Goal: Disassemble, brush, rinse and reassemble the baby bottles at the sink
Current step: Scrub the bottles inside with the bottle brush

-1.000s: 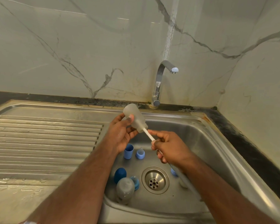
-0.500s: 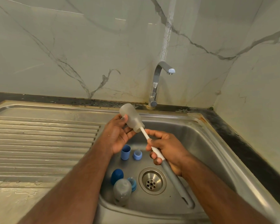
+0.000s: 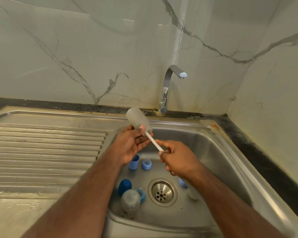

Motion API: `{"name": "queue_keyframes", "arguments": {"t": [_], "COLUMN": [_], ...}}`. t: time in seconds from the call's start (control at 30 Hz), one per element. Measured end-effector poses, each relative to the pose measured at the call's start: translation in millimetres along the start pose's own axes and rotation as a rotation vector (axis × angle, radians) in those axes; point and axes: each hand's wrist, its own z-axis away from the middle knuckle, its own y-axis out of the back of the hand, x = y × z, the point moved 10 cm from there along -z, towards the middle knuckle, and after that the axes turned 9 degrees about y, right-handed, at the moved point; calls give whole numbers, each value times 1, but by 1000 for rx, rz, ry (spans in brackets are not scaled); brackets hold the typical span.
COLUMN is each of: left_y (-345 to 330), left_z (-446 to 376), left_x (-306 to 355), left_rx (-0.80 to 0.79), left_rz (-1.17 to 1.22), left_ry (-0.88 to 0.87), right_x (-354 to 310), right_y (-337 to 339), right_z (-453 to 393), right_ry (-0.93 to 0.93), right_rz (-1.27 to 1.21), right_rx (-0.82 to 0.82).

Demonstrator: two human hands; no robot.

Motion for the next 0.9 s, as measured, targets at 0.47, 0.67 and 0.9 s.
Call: {"name": "queue_keyframes", "arguments": {"t": [0.47, 0.67, 0.9], "left_y": [23, 30, 39], "left_z": [-3, 0, -1], "left_x": [12, 19, 20], "left_rx": [151, 181, 200], "left_rz": [135, 218, 316], "left_ry": [-56, -95, -82], "right_x": [-18, -19, -4], "right_y": [-8, 0, 0], "right_z": [4, 3, 3], "right_ry": [204, 209, 95], "right_rz": [383, 790, 118], "right_rx": [-46, 13, -58]}}
